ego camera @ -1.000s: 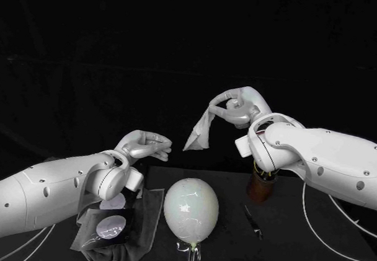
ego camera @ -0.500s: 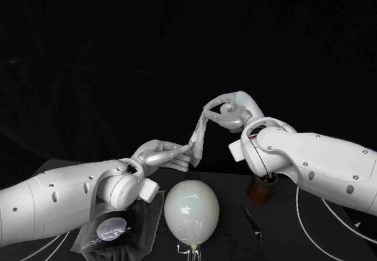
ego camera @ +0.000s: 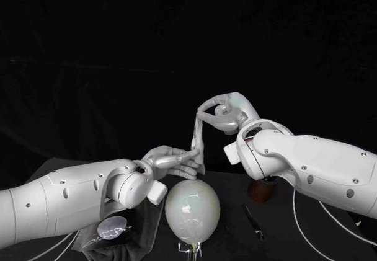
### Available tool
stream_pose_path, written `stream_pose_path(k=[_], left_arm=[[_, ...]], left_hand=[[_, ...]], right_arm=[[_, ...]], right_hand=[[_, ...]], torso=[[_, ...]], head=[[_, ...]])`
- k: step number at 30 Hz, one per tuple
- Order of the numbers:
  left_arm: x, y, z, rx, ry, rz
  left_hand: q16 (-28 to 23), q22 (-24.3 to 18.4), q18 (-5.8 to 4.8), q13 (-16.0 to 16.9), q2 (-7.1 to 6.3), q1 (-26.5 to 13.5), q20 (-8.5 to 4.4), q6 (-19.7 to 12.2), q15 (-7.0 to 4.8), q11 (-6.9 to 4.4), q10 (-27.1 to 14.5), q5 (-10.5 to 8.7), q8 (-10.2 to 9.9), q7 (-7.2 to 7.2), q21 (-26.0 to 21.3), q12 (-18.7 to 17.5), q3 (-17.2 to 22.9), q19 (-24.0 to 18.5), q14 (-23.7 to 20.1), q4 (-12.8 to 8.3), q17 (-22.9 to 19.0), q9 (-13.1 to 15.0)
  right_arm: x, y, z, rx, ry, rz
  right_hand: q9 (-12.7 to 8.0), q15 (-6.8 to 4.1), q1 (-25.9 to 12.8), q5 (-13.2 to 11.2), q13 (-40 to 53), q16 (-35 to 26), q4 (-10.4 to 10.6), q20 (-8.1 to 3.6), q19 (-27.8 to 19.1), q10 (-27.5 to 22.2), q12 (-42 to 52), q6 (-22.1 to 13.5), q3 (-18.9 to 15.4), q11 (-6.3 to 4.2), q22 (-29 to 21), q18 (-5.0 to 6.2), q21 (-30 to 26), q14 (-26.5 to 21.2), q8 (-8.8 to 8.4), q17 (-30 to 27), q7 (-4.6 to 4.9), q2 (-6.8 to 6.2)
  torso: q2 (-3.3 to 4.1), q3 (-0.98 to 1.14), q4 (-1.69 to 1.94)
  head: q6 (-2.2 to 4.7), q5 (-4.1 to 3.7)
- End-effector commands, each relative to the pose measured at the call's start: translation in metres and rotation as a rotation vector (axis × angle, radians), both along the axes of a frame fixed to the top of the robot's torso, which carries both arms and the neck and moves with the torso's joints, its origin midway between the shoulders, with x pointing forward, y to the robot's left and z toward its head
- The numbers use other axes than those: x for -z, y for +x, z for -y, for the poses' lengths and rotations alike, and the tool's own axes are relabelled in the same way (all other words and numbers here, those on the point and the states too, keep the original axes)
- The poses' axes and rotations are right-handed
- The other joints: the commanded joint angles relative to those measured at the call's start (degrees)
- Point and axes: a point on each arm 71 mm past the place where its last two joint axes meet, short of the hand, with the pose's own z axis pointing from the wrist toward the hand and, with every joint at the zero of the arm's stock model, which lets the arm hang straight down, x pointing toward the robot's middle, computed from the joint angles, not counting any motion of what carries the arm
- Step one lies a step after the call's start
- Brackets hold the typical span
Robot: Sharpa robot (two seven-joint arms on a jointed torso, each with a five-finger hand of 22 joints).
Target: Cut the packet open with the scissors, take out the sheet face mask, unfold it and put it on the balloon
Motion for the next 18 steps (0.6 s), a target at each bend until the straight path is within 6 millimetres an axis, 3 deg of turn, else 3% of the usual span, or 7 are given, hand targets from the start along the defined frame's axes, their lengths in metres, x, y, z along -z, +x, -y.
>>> stream_pose_path(k=[1, 14, 18], left_arm=[[0.0026, 0.0003, 0.0027, -0.007, -0.013, -0.06], [0.0018, -0.0001, 0.0072, -0.004, -0.052, -0.073], [-0.0014, -0.0001, 0.0076, 0.003, -0.112, -0.057]], left_hand=[[-0.2, -0.3, 0.35, -0.1, 0.93, 0.3, 0.01, -0.8, 0.5, 0.09, -0.8, -0.08, -0.5, 2.58, -0.6, -0.6, -1.2, 0.5, -0.1, 0.0, -0.2, -0.4], [-0.8, -1.8, 0.2, 0.0, 2.16, 2.1, 0.93, -2.6, 1.26, 0.47, -2.7, -0.1, -1.2, 2.53, -3.2, -1.0, -6.5, -0.6, -3.5, 0.0, -0.9, -1.5], [-0.1, -2.5, 0.13, 0.1, 3.44, 4.0, 1.63, -1.4, 1.19, 0.13, -2.5, -0.08, -0.1, 0.78, -4.6, -0.2, -8.9, -1.8, -4.9, -0.1, -0.9, -1.5]], right_arm=[[-0.0013, -0.001, -0.0012, -0.003, -0.004, 0.02], [-0.0013, -0.0043, -0.0034, -0.014, 0.0, 0.022], [-0.0012, -0.0044, -0.0032, -0.014, 0.0, 0.021]], right_hand=[[0.1, -0.42, -0.2, 0.2, 9.6, 0.2, 0.0, -0.18, 6.2, 2.9, -0.2, 0.5, 0.4, -1.33, 15.1, -0.8, 0.2, 6.1, 0.14, 15.0, 0.1, -0.25], [0.1, -0.43, -0.3, 0.2, 9.6, 0.2, 0.0, -0.17, 6.2, 2.9, -0.2, 0.5, 0.5, -1.33, 15.1, -0.8, 0.2, 6.1, 0.16, 15.0, 0.1, -0.27], [0.1, -0.43, -0.3, 0.2, 9.6, 0.2, 0.0, -0.17, 6.2, 2.9, -0.2, 0.5, 0.5, -1.33, 15.1, -0.8, 0.2, 6.1, 0.16, 15.0, 0.1, -0.27]], torso=[[0.01, -0.12, 0.08], [-0.02, -0.07, 0.04], [0.0, -0.08, 0.09]], head=[[0.07, -0.15], [0.04, -0.12], [0.03, -0.13]])
